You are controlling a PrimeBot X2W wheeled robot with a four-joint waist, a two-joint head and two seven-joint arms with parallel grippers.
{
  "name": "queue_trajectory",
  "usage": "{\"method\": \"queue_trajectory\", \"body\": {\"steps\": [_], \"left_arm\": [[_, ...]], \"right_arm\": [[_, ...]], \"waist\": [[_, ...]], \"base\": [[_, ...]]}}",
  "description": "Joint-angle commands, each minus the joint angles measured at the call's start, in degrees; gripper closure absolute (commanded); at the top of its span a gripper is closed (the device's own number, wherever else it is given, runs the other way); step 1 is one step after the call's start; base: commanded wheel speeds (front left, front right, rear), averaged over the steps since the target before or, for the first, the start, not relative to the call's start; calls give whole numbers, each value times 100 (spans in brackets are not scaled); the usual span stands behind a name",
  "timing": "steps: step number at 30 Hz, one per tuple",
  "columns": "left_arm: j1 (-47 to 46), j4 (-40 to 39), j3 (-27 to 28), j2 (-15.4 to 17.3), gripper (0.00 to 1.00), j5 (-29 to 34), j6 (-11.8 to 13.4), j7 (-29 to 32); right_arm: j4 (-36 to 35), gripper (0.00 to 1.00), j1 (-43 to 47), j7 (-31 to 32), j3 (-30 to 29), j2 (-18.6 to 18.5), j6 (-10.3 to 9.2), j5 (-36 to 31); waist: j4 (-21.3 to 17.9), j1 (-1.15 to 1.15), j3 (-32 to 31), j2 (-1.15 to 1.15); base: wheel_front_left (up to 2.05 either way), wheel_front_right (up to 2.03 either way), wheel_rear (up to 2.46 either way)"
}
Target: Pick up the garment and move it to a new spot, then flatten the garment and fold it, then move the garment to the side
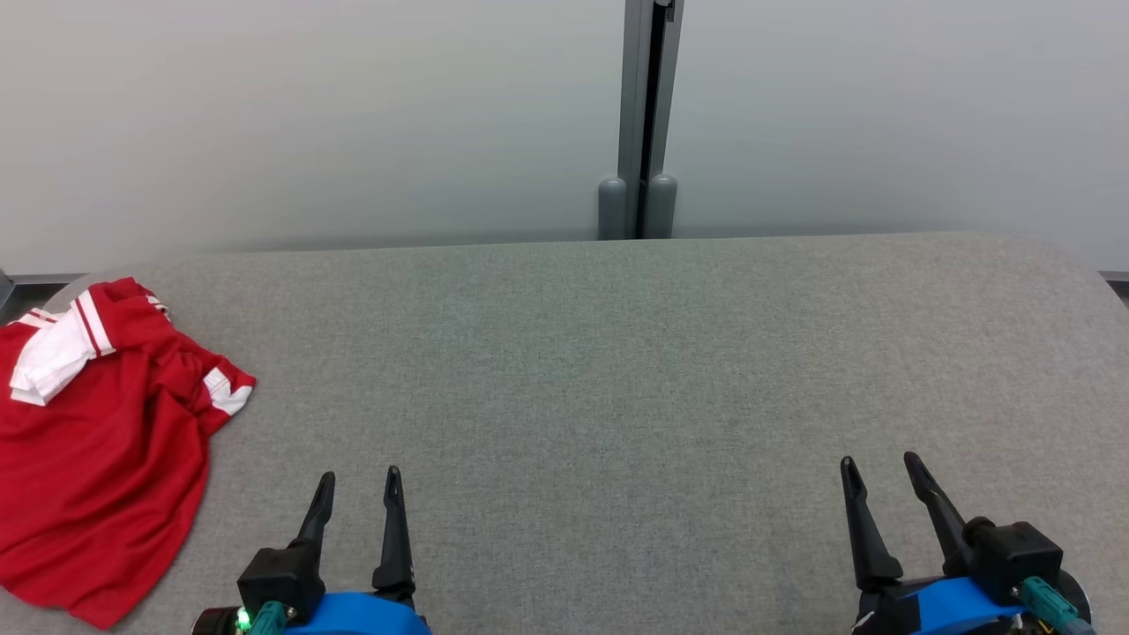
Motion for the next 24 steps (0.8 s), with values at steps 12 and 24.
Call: {"method": "queue_trajectory", "body": {"steps": [12,24], "left_arm": [[-31,102,-82,6,0,341,59,-130],[-67,173,-88,6,0,295,41,-129]], "right_arm": [[77,0,-25,-135,41,-51,14,-462],[108,0,-33,-135,23,-50,14,-468]], "waist": [[8,1,-11,0],[9,1,-10,0]], "base": [[0,0,0],[0,0,0]]}}
